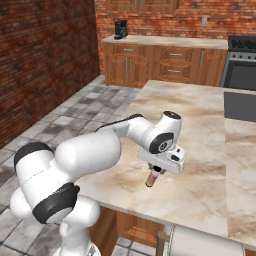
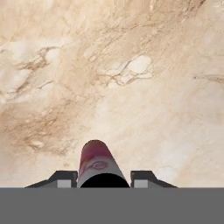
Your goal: Place the large bottle from the dining counter next to the other large bottle outside the sink, and place the small bottle from the dining counter next to the other small bottle inside the sink.
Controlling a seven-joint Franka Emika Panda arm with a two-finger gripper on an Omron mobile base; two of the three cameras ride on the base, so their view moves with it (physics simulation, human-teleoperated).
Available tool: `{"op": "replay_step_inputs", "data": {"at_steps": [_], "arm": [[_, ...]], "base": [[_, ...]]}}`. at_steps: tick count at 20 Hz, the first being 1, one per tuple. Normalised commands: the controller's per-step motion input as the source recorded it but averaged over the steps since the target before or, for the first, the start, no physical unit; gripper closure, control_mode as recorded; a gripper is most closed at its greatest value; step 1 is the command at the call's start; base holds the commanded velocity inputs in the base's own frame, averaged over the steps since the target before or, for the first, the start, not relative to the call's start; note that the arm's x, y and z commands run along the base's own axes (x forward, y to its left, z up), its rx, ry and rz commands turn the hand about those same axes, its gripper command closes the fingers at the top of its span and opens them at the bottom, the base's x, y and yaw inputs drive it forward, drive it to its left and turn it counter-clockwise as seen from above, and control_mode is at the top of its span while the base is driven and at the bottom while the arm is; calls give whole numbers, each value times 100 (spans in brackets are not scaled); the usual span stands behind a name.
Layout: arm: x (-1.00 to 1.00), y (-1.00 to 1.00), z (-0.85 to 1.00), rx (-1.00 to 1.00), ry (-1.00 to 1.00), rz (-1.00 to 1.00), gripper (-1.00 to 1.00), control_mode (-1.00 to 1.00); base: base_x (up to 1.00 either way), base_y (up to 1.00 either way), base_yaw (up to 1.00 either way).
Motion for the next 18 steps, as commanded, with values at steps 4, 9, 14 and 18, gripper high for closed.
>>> {"op": "replay_step_inputs", "data": {"at_steps": [4,9,14,18], "arm": [[-14,29,100,-3,-1,0,100,-100],[-21,39,100,-7,0,0,100,-100],[-22,55,92,-2,3,0,100,-100],[-27,45,87,0,1,0,100,-100]], "base": [[0,0,0],[0,0,0],[0,0,0],[0,0,0]]}}
